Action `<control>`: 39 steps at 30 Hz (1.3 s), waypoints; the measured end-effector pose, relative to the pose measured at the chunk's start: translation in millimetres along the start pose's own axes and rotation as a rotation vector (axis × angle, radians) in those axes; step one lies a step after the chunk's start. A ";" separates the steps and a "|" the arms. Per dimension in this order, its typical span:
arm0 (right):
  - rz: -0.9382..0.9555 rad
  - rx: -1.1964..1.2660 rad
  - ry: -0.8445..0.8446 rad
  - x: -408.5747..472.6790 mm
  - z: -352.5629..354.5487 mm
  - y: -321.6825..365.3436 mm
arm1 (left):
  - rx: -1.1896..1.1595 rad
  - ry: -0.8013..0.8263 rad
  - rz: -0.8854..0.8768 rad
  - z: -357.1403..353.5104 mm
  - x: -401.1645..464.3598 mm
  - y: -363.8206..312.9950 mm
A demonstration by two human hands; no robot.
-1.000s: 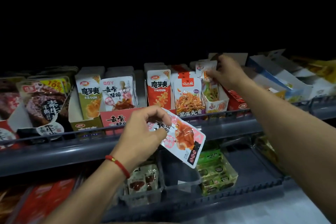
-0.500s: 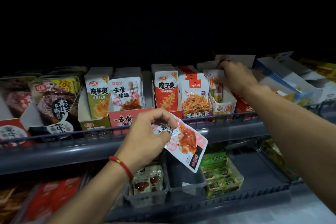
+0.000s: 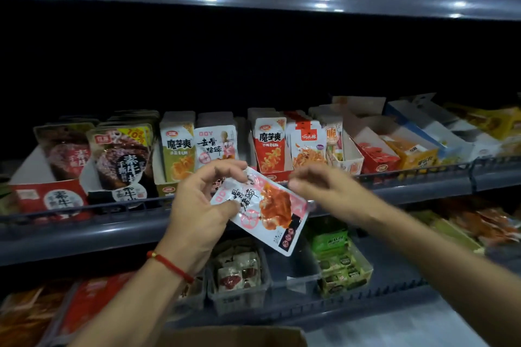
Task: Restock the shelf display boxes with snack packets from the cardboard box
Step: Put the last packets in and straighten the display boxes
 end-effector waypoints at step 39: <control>0.249 0.008 -0.510 97.7 4.2 116.9 | 0.124 -0.332 0.198 181.1 -97.8 41.7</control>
Point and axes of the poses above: each hand's wrist, its own x-axis towards the middle knuckle, its own z-axis out of the back of the hand, y = z × x, the point moved 8 cm from there along x, towards the middle knuckle, and after that the axes turned 8 degrees about y, right-handed, at the moved point
